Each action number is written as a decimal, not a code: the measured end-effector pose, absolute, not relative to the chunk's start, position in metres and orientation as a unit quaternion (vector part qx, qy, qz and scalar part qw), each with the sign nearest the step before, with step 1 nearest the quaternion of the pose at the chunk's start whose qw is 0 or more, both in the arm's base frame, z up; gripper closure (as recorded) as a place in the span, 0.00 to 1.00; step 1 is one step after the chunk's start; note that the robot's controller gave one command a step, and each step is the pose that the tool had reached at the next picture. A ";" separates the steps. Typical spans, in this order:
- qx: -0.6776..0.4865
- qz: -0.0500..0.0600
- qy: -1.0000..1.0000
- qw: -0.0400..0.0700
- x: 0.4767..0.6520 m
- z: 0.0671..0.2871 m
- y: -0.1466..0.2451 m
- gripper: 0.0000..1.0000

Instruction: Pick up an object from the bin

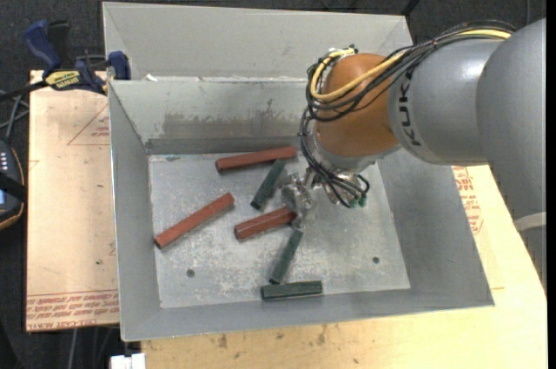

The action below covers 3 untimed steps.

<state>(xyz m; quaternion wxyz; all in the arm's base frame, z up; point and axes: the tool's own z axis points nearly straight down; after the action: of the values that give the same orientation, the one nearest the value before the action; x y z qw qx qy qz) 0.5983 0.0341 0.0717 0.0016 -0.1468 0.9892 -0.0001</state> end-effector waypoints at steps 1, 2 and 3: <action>-0.147 0.000 0.989 0.002 0.598 0.072 0.034 1.00; -0.184 0.001 0.983 -0.001 0.591 0.103 0.038 1.00; -0.188 0.000 0.982 0.003 0.587 0.115 0.072 1.00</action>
Offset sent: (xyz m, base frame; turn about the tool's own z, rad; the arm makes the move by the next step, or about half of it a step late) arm -0.0201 0.0118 0.1411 -0.3080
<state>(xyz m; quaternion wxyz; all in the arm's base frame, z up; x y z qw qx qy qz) 0.5868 0.0724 0.1152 0.0032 -0.1875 0.9823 -0.0001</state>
